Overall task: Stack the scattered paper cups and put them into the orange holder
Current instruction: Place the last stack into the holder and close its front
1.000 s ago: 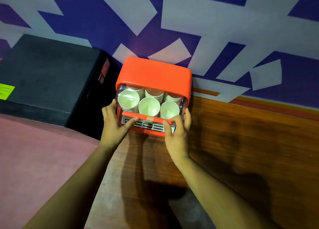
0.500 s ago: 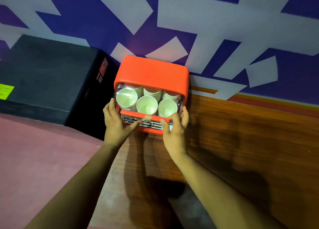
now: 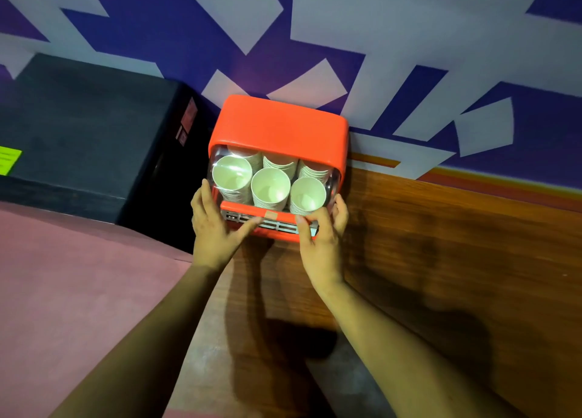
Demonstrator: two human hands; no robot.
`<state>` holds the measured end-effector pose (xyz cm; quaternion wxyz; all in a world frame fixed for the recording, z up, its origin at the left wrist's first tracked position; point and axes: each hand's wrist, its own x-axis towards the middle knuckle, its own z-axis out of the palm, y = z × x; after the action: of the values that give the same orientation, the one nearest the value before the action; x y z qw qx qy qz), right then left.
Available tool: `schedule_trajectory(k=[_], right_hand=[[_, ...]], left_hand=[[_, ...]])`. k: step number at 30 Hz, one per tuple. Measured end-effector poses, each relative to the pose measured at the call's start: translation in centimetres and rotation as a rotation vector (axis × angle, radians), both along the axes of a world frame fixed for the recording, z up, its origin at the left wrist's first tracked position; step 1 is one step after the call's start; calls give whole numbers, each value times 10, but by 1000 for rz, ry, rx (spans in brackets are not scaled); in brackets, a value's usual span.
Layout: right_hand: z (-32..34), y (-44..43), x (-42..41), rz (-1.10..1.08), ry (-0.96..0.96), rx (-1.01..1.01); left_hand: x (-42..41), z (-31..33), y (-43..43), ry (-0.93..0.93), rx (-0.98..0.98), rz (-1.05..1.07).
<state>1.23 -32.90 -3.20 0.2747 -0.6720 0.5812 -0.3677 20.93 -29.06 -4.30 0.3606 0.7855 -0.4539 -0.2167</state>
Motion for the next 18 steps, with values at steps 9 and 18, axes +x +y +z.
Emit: schedule_trajectory(k=[9,18], right_hand=[[1,1,-2,-151,-128,328],[-26,7,4,-128,123,356]], left_hand=[[6,0,7,79,49,-2],[6,-14,16,98,77,22]])
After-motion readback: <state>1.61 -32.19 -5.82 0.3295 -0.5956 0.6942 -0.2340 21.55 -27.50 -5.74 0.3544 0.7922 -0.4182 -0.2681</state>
